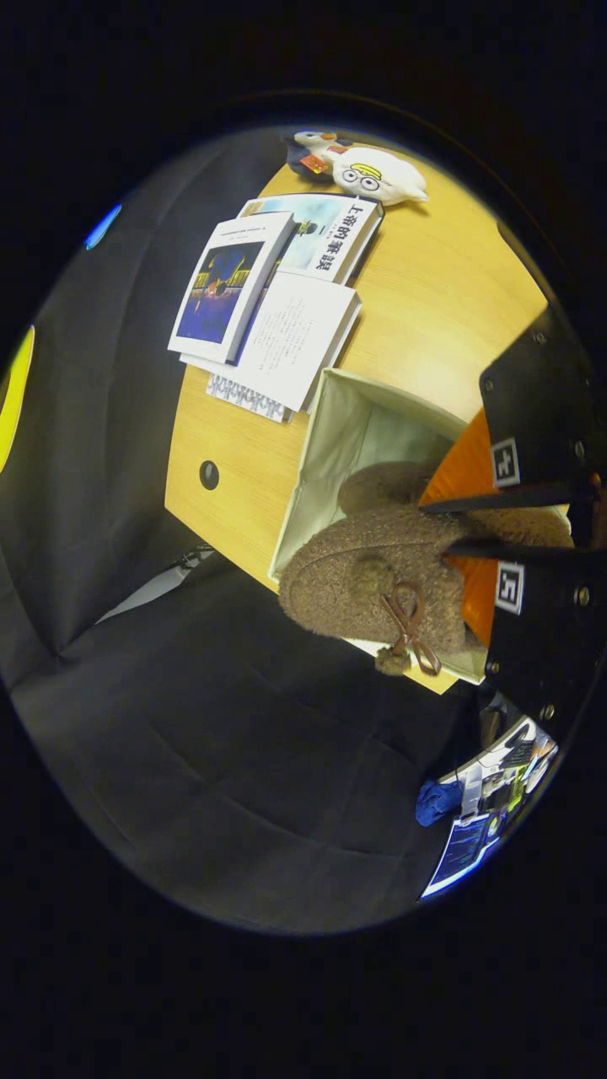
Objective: Open the storage box then place both shoes into the box .Put the left shoe in first, then the right shoe, with the right side of both shoes facing outward in a uniform manner.
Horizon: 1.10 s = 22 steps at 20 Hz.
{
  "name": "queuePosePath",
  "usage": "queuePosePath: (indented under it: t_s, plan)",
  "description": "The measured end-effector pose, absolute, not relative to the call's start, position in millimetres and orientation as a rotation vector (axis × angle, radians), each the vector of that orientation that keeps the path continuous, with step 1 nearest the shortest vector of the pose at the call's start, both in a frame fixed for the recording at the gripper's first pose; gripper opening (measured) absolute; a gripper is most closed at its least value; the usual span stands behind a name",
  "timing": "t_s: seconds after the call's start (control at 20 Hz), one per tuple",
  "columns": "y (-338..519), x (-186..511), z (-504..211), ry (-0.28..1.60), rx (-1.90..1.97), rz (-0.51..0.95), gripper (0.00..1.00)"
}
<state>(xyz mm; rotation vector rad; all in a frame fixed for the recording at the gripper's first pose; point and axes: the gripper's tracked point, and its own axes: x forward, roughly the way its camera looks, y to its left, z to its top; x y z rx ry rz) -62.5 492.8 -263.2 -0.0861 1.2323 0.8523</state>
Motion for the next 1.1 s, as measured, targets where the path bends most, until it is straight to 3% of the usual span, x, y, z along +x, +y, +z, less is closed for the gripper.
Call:
queuePosePath:
  t_s: [0.05,0.15,0.55,1.1]
  plan:
    - [491.8,-62.2,-266.1,1.221,-0.090,0.880,0.30]
    - [488.7,-62.3,-262.8,1.196,-0.085,0.896,1.00]
    - [428.8,-35.1,-197.4,0.955,0.091,0.865,0.97]
    - [246.4,9.3,-109.7,0.491,0.156,0.517,0.97]
